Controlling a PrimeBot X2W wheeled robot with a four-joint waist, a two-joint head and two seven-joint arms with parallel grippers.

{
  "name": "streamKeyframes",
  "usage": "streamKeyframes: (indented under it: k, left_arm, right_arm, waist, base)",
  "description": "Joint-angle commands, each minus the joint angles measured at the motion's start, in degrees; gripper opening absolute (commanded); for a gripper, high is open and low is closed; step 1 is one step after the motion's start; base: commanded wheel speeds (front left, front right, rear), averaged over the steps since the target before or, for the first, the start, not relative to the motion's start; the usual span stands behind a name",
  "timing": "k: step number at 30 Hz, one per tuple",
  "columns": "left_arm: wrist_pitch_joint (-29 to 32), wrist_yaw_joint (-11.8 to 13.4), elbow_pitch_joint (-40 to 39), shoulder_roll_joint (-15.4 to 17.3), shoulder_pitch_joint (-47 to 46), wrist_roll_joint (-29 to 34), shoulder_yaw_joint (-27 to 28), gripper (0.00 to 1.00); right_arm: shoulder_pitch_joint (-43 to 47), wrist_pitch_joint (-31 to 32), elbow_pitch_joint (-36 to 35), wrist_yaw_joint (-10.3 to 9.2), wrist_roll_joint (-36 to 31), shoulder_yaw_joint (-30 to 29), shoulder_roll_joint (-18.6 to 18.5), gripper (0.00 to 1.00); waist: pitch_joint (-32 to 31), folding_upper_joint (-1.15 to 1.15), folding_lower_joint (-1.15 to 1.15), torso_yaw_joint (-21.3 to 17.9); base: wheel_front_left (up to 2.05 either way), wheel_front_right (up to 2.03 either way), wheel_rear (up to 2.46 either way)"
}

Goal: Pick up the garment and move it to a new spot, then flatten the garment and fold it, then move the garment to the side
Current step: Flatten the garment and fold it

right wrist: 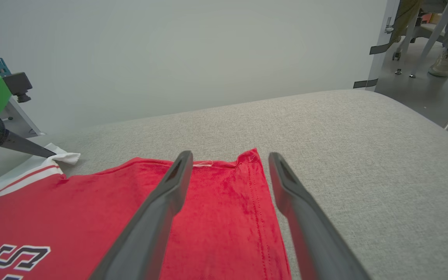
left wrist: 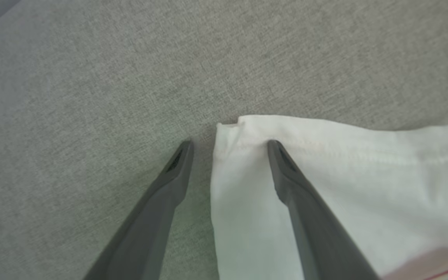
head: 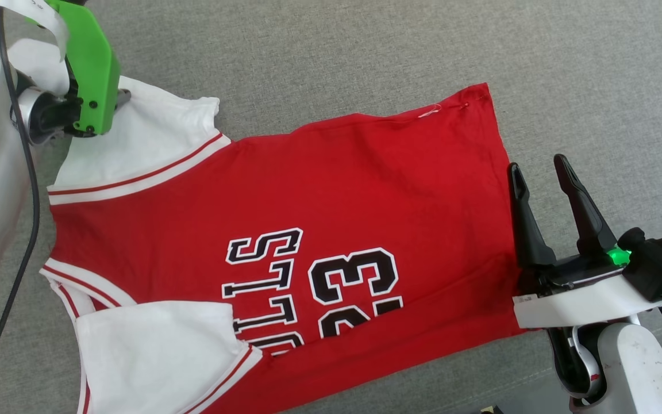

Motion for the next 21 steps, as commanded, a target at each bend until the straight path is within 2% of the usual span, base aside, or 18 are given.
streamKeyframes:
  k: [1, 3, 4, 6, 9, 17, 21]
  left_arm:
    - [-0.12, -0.09, 0.88, 0.07, -0.79, 0.36, -0.28, 1.0]
    - [0.78, 0.09, 2.08, -0.31, -0.51, -0.13, -0.35, 1.0]
    - [2.22, 0.23, 2.88, -0.68, -0.14, -0.8, -0.36, 0.0]
    - [4.63, 0.19, 3.38, -1.21, 0.47, -1.9, -0.58, 0.0]
    - [3.94, 0.43, 2.95, -1.78, 0.98, -2.77, -0.08, 0.0]
    - [-6.15, 1.02, 0.6, -2.97, 1.5, -2.88, 1.95, 0.0]
    - [-9.89, 0.77, -0.16, -3.85, 2.93, -3.56, 2.36, 0.0]
  right_arm:
    - [-1.27, -0.57, -0.04, -0.05, -0.15, 0.21, 0.07, 1.0]
    - [-1.45, -0.63, -0.19, -0.05, -0.26, 0.29, 0.11, 1.0]
    - [-1.52, -0.66, -0.27, -0.05, -0.33, 0.29, 0.09, 1.0]
    - [-1.62, -0.7, -0.38, -0.05, -0.43, 0.15, -0.02, 1.0]
    - [-1.72, -0.74, -0.36, -0.05, -0.72, -0.18, -0.26, 1.0]
    - [-1.38, 1.46, -0.4, -0.05, -1.42, -1.83, -2.48, 1.0]
    - [-1.12, 5.32, -0.77, -0.05, -1.18, -2.82, -4.97, 1.0]
  waist:
    - [0.68, 0.0, -0.01, -0.25]
    - [0.96, 0.0, -0.01, -0.2]
    - [1.04, 0.0, -0.01, -0.13]
    - [1.12, 0.0, -0.01, 0.08]
    - [0.84, 0.0, -0.01, 0.62]
    - [-3.27, 0.0, -0.01, 3.0]
    - [-6.26, 0.0, -0.01, 4.85]
  base:
    - [0.0, 0.0, 0.0]
    - [0.0, 0.0, 0.0]
    - [0.0, 0.0, 0.0]
    - [0.0, 0.0, 0.0]
    - [0.0, 0.0, 0.0]
    - [0.0, 0.0, 0.0]
    - [0.0, 0.0, 0.0]
